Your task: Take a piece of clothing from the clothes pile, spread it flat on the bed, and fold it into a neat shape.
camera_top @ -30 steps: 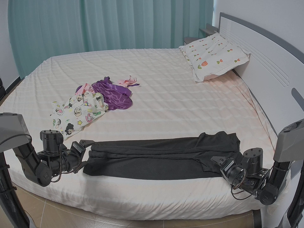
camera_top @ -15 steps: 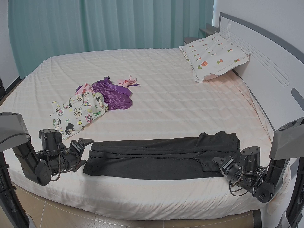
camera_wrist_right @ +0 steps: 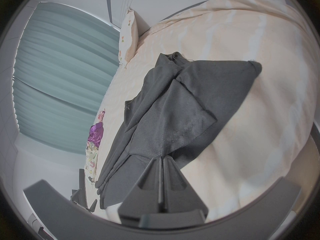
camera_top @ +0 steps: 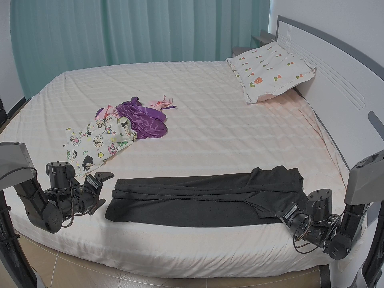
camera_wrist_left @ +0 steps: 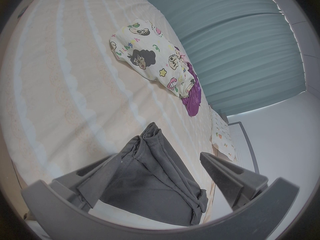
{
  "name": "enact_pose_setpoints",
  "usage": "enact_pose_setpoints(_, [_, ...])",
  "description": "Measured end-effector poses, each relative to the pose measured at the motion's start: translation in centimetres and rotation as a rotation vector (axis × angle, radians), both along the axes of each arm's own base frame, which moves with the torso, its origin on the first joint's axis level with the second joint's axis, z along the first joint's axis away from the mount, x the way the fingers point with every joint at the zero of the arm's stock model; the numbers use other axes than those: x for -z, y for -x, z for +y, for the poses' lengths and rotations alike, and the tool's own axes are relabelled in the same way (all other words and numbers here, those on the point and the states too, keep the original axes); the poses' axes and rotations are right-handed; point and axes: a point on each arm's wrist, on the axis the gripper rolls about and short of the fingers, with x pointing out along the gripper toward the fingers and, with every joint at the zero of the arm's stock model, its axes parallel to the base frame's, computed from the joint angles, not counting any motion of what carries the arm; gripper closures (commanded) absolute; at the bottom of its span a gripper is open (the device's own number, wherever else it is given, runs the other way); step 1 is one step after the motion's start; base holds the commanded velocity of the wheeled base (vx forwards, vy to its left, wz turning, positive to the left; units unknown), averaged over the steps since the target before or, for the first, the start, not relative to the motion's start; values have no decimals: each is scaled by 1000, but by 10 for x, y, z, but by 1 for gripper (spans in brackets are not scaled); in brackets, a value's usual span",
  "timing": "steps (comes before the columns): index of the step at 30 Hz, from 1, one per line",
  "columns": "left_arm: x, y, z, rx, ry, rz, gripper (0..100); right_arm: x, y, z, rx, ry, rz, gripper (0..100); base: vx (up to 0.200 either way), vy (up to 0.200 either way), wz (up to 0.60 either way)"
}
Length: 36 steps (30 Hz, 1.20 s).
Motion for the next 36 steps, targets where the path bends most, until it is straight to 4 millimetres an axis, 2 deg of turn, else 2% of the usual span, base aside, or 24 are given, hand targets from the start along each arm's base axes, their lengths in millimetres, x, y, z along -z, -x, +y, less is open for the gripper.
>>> enact_pose_setpoints(10, [1, 0, 0, -1, 0, 5, 0, -3, 9, -2, -33, 28, 3, 100, 0, 0, 0])
enact_pose_setpoints(11, [1, 0, 0, 0, 0, 5, 0, -3, 9, -2, -36, 27, 2, 0, 0, 0, 0])
enact_pose_setpoints(21, [3, 2, -1, 0, -5, 12, 0, -10, 9, 0, -46, 7, -51, 0, 0, 0, 0])
enact_pose_setpoints(32, [3, 3, -5, -30, -31, 14, 0, -29, 4, -21, 12, 27, -148, 0, 0, 0, 0])
enact_pose_setpoints(36, [4, 4, -5, -33, -26, 18, 0, -33, 4, -24, 21, 28, -163, 0, 0, 200, 0])
